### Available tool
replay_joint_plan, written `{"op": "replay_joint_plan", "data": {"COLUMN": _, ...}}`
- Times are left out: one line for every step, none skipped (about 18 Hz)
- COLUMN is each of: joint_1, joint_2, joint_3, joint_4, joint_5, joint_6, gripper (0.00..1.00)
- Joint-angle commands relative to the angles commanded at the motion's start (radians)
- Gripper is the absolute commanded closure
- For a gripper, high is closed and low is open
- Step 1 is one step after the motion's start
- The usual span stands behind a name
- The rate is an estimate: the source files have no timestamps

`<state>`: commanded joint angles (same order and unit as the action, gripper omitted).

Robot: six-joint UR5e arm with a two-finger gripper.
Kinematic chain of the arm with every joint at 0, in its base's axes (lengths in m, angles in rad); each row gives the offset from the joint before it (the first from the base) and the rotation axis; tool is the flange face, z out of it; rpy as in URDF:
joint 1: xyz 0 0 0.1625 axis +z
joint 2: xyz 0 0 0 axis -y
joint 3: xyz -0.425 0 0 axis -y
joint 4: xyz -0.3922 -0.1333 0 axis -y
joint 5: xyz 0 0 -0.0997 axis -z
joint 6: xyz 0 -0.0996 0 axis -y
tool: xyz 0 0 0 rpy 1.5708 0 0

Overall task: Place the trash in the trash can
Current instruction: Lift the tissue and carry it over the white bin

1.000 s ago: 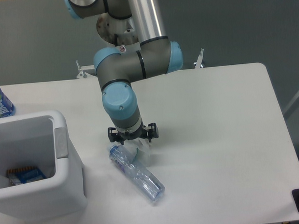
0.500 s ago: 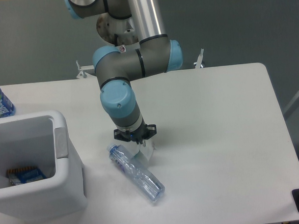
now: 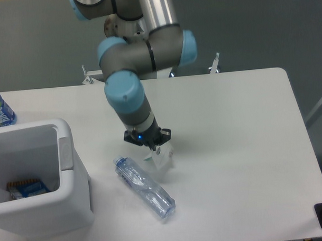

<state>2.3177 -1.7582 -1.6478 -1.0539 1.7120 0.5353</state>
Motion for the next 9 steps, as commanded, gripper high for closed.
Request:
{"op": "replay_joint_plan", "data": {"joint_1": 0.024, "joint_2": 0.023, "joint_3": 0.029, "joint_4": 0.0, "joint_5": -0.032, "joint_6": -0.005, "gripper": 1.0}}
{"op": "replay_joint_plan", "data": {"joint_1": 0.054, "joint_2": 0.04, "joint_3": 0.058, "joint_4": 0.002, "joint_5": -0.09, "joint_6": -0.011, "gripper": 1.0}}
{"op": "replay_joint_plan", "data": {"joint_1": 0.093, "joint_2": 0.051, "joint_3": 0.083, "joint_4": 0.002, "joint_5": -0.157, "joint_6": -0.032, "gripper": 1.0}}
{"op": "replay_joint_plan", "data": {"joint_1": 0.126, "joint_2": 0.06, "joint_3": 0.101, "joint_4": 0.003, "joint_5": -0.223, "joint_6": -0.066, "gripper": 1.0}}
{"op": "replay_joint_plan", "data": {"joint_1": 0.147, "joint_2": 0.065, "joint_3": 0.121, "joint_4": 0.003, "joint_5": -0.273, "joint_6": -0.101, "gripper": 1.0}}
{"op": "replay_joint_plan", "data": {"joint_1": 0.163, "joint_2": 0.065, "joint_3": 0.141, "joint_4": 0.003, "joint_5": -0.308, "joint_6": -0.126, "gripper": 1.0}}
{"op": "replay_joint_plan", "data": {"joint_1": 0.172, "joint_2": 0.065, "joint_3": 0.16, "joint_4": 0.003, "joint_5": -0.333, "joint_6": -0.152, "gripper": 1.0}}
{"op": "replay_joint_plan", "data": {"joint_1": 0.177, "joint_2": 0.065, "joint_3": 0.177, "joint_4": 0.003, "joint_5": -0.354, "joint_6": -0.181, "gripper": 1.0}}
{"op": "replay_joint_plan", "data": {"joint_1": 0.18, "joint_2": 0.065, "joint_3": 0.19, "joint_4": 0.003, "joint_5": -0.379, "joint_6": -0.214, "gripper": 1.0}}
